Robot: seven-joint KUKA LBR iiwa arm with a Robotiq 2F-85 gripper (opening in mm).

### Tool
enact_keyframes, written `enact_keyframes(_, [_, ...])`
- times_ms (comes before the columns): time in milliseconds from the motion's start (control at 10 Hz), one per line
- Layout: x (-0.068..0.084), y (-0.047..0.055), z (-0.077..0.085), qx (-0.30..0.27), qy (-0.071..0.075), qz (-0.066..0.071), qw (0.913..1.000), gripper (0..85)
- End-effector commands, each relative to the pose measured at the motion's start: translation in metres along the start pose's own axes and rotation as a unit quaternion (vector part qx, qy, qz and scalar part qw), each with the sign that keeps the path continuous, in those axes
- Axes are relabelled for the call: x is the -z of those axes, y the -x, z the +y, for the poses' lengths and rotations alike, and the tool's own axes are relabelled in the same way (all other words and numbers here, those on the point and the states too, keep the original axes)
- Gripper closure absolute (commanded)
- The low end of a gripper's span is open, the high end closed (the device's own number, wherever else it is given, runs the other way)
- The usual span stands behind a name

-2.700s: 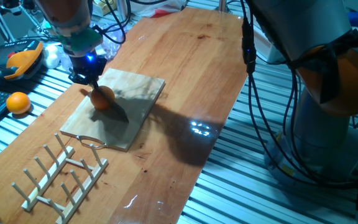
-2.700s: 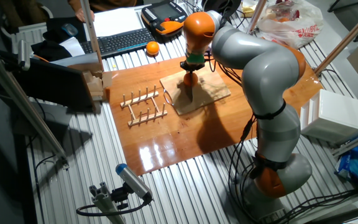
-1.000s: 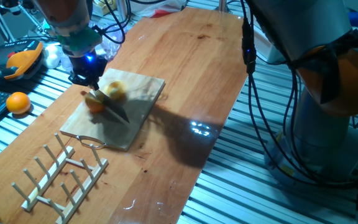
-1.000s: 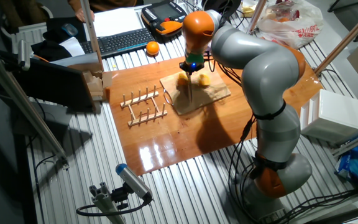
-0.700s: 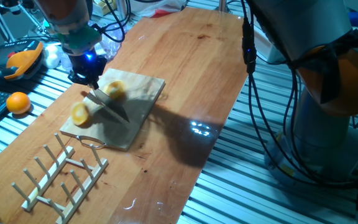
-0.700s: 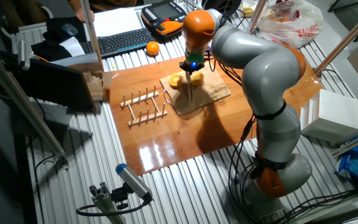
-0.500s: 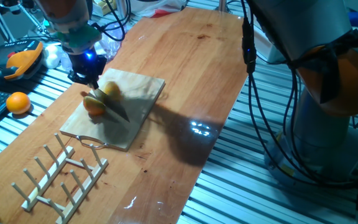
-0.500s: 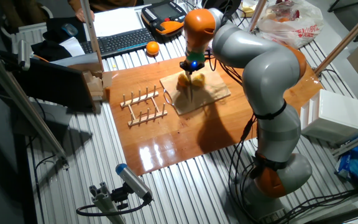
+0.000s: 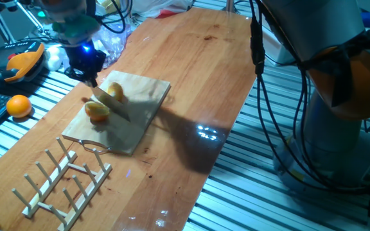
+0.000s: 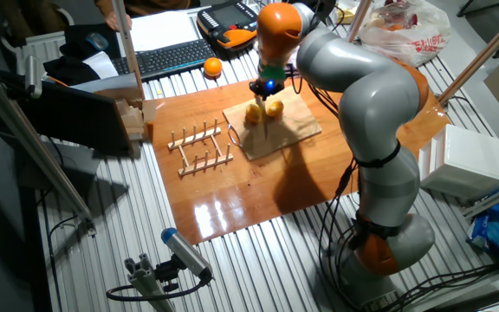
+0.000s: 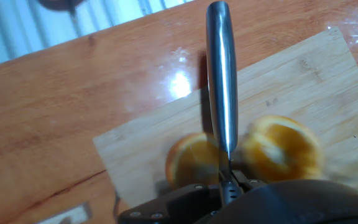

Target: Chop the orange

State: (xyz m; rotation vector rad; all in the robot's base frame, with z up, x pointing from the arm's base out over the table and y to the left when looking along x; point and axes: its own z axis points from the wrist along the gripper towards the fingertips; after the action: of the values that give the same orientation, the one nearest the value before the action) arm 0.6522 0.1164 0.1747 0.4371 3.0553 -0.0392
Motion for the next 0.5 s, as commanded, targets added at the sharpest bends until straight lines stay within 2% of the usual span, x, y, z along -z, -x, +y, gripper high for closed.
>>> enact_keyframes(0, [0.008, -0.003, 0.007, 0.000, 0.003, 0.001, 1.0000, 85.0])
enact_keyframes(200, [0.024, -0.009, 0.017, 0.000, 0.023, 0.016, 0.9996, 85.0])
enact_keyframes(400, [0.042, -0.015, 0.026, 0.002, 0.028, 0.027, 0.9992, 85.0])
